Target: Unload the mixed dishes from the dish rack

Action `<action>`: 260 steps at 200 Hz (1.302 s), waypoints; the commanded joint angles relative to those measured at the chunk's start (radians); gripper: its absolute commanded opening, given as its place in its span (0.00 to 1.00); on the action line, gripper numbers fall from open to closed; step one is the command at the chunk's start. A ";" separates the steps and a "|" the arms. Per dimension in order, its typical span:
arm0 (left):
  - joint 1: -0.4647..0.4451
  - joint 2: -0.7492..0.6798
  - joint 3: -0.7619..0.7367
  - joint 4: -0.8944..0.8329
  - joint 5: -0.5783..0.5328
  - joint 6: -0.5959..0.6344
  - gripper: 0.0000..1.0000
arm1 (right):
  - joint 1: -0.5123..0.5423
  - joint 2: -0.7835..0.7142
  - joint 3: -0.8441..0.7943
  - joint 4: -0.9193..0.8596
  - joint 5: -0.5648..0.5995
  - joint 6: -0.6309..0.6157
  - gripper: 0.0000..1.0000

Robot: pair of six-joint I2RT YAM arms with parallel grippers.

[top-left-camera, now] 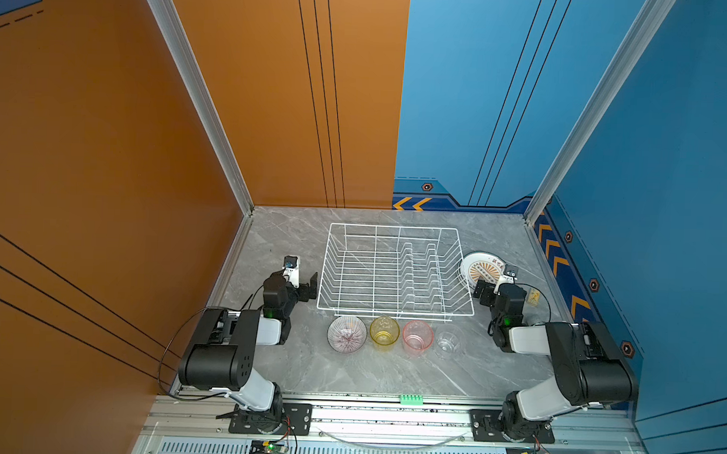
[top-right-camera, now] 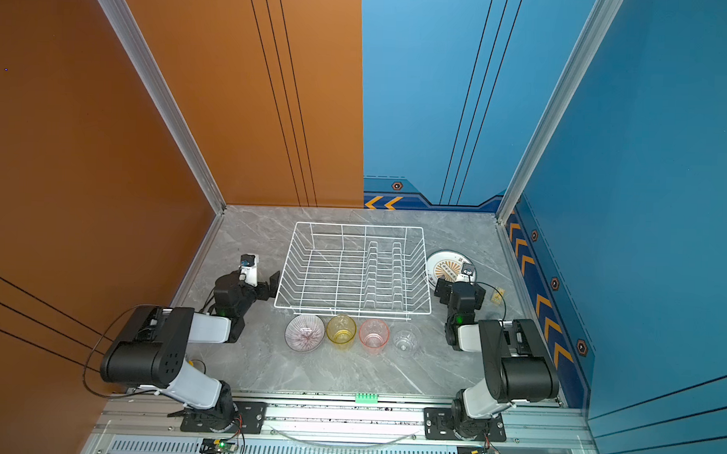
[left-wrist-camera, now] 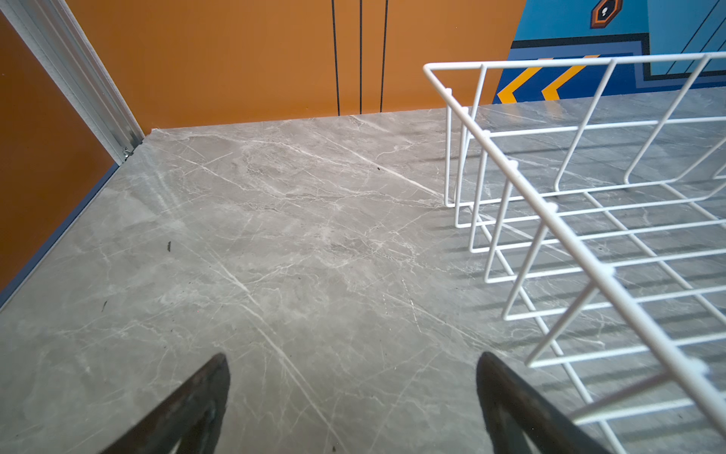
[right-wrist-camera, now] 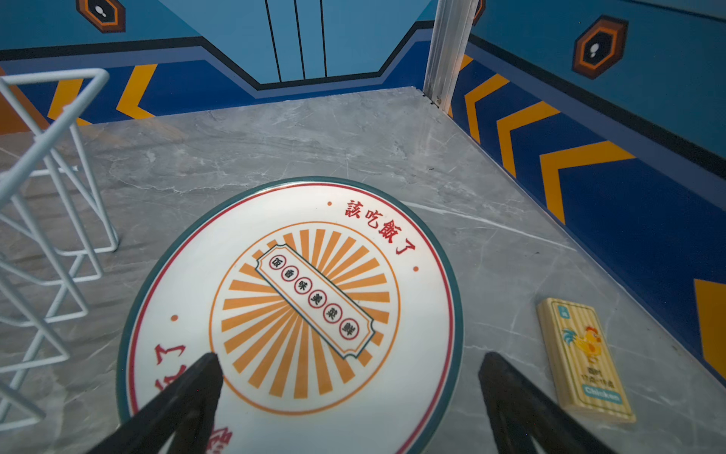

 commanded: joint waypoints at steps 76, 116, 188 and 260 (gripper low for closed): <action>-0.004 0.005 0.005 -0.004 -0.026 0.010 0.98 | 0.008 0.005 -0.004 0.052 0.021 -0.023 1.00; -0.004 0.008 0.005 -0.005 -0.024 0.011 0.98 | 0.008 0.005 -0.004 0.052 0.021 -0.024 1.00; -0.004 0.007 0.005 -0.006 -0.024 0.011 0.98 | 0.008 0.005 -0.004 0.052 0.021 -0.023 1.00; 0.006 0.009 0.018 -0.026 -0.023 0.000 0.98 | 0.008 0.005 -0.004 0.052 0.022 -0.024 1.00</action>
